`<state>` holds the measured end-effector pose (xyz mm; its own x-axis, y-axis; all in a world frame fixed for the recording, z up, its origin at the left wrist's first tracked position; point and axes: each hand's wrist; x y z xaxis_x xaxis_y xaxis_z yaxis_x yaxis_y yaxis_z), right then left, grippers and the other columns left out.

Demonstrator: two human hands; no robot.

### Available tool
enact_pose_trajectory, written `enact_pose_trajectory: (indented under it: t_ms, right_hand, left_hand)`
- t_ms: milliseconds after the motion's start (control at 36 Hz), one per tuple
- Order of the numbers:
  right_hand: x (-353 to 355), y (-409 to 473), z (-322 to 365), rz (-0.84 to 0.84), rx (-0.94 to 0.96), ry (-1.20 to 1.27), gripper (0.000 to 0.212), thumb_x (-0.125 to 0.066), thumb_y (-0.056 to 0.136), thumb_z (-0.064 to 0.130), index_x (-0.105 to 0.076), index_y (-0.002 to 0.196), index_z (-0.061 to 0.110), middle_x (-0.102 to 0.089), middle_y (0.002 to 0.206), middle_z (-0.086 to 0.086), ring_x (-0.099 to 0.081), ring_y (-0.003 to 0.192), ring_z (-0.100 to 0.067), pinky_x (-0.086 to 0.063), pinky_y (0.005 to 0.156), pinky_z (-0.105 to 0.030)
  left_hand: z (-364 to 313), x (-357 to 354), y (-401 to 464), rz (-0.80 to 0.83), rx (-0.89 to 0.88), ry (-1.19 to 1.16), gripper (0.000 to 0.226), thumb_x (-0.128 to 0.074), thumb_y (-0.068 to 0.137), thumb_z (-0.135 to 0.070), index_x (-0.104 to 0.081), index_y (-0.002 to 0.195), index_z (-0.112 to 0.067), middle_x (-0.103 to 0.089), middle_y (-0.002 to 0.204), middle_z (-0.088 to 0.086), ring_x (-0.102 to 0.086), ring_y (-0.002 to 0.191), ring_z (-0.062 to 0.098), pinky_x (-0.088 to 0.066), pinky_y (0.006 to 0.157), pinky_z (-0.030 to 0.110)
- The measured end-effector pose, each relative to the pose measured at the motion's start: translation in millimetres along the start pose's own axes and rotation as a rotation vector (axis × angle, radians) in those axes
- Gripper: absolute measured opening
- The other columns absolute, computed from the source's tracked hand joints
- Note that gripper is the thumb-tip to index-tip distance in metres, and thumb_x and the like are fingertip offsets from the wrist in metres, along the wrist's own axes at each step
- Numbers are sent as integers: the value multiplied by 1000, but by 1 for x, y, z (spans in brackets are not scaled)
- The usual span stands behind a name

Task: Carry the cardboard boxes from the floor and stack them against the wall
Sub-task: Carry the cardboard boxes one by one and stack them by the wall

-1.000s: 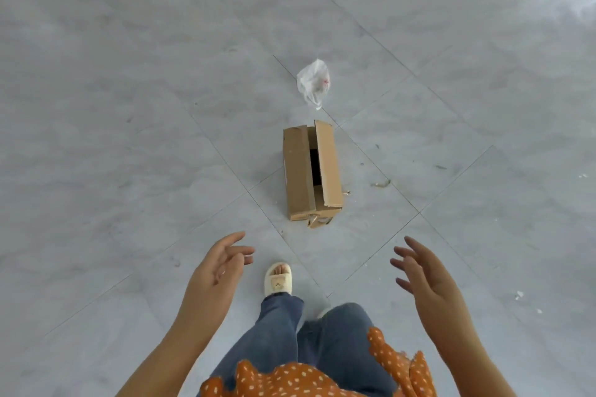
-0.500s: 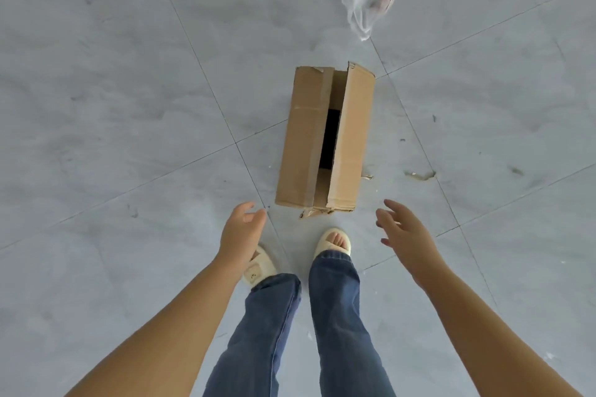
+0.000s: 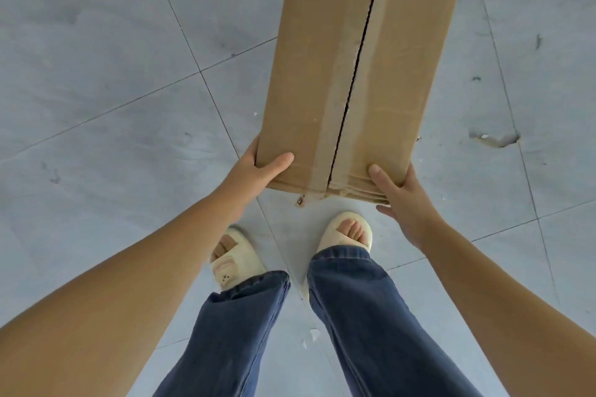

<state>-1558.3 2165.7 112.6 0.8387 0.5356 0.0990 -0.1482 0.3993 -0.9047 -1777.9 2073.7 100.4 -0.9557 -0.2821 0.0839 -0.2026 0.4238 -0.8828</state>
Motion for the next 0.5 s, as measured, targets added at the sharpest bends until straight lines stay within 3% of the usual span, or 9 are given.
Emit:
enact_pose_trajectory:
  t_ms: [111,250,306,389,444,500]
  right_hand:
    - [6,-21,14,35,4,43,80,-61,77,50,-24,146,35,-47,132,7,-47,121,-22,-39,103,-57]
    - [15,-79,56,33,50,29,87,-62,66,58,-28,145,41,-50,130,10,-48,120,-19,-39,97,-59]
    - [15,-106,75,25,73,49,77,-60,70,56,-36,141,39,-54,123,13,-52,115,-17,-43,94,-54]
    - [10,-152,103,0,103,74,41,-55,87,43,-47,127,37,-61,107,14,-62,93,-7,-53,79,-37]
    - [6,-184,123,-14,129,72,31,-54,91,37,-49,122,37,-63,101,15,-65,79,0,-53,64,-26]
    - [1,-220,143,-13,160,78,30,-54,92,35,-49,122,36,-64,102,15,-65,75,3,-52,58,-21]
  left_hand:
    - [-14,-6,-23,23,2,-57,48,-58,89,-39,-37,133,-41,-55,107,-28,-52,94,-14,-38,71,11]
    - [-49,2,-86,48,-4,-131,41,-56,86,-44,-35,122,-47,-50,100,-36,-49,79,-26,-37,71,14]
    - [-64,6,-117,19,-5,-203,54,-62,77,-55,-38,124,-49,-54,104,-34,-51,93,-18,-40,82,27]
    - [-88,16,-168,-21,-9,-290,78,-72,60,-67,-43,129,-48,-62,115,-24,-54,115,4,-40,99,46]
    - [-106,25,-202,-32,-26,-326,83,-74,55,-65,-45,131,-46,-64,118,-18,-57,115,10,-41,102,53]
    - [-125,36,-239,-44,-57,-345,76,-78,62,-58,-47,130,-43,-67,113,-18,-63,106,7,-44,100,53]
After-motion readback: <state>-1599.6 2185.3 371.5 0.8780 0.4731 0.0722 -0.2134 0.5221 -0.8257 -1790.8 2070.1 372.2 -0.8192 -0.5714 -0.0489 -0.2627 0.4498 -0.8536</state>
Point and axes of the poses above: each hand's wrist, its own y-axis towards the middle knuckle, its own x-axis out of the back of the hand, z = x × y
